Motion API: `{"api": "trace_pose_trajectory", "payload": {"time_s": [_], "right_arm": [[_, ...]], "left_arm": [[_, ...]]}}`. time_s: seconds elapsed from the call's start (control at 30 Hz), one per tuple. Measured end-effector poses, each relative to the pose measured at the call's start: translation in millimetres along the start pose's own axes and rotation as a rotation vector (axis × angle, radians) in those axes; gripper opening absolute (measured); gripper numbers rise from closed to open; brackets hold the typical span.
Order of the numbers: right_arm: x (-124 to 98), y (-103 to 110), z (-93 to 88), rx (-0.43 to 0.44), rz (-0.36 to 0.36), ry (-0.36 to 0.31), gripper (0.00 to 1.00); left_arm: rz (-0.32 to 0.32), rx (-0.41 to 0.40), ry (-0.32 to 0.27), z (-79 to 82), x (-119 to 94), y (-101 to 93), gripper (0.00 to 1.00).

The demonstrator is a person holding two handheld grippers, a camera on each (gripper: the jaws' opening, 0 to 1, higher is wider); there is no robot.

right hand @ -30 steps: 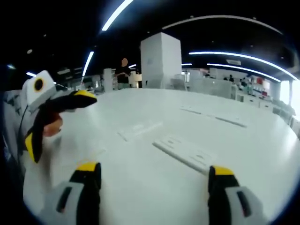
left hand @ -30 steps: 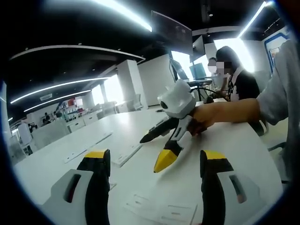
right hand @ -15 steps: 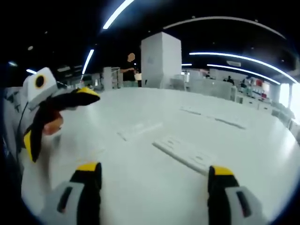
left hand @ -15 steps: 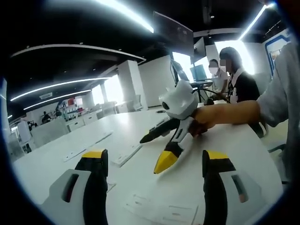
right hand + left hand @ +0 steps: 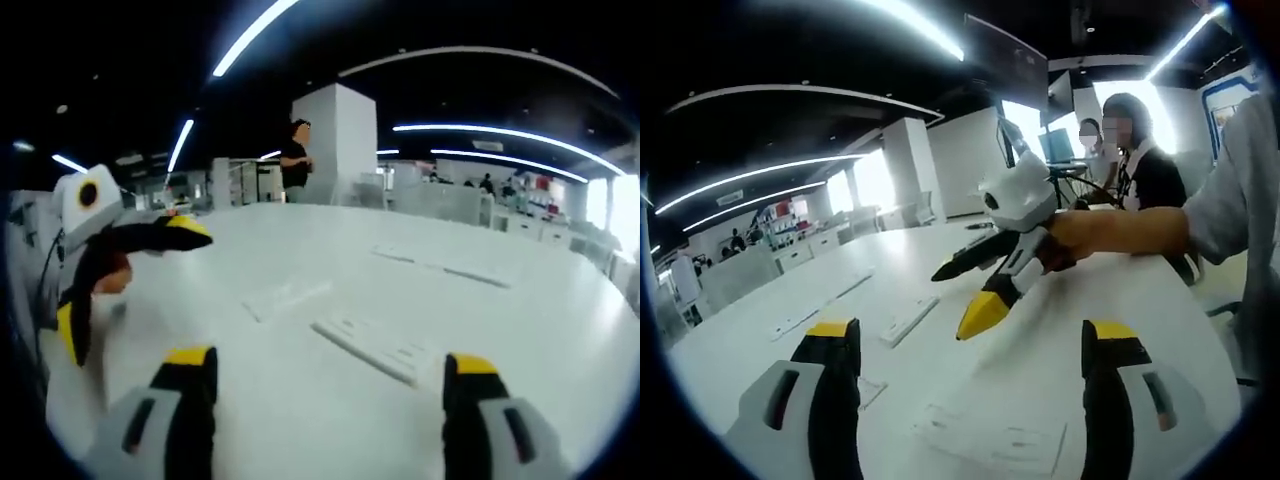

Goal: Locate the socket holder cover, grip the socket holder cover, clip it into the socket holder slot.

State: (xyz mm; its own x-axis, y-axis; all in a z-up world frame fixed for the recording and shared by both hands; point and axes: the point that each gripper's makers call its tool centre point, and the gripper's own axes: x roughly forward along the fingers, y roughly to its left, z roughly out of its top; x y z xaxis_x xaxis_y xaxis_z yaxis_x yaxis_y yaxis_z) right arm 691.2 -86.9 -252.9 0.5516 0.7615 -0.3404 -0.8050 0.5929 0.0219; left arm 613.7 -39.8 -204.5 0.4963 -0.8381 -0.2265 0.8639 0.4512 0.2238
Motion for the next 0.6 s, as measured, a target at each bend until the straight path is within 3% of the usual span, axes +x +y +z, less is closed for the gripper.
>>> {"api": "trace_pose_trajectory", "payload": {"time_s": [0.2, 0.6], "right_arm": [[-1, 0, 3.4, -0.006, 0.002, -0.01, 0.93], [5, 17, 1.1, -0.042, 0.045, 0.002, 0.93]], "left_arm": [[-0.026, -0.014, 0.035, -6.4, -2, 5.5, 0.95], [-0.116, 0.017, 0.113, -21.2, -4, -5.6, 0.95]]}}
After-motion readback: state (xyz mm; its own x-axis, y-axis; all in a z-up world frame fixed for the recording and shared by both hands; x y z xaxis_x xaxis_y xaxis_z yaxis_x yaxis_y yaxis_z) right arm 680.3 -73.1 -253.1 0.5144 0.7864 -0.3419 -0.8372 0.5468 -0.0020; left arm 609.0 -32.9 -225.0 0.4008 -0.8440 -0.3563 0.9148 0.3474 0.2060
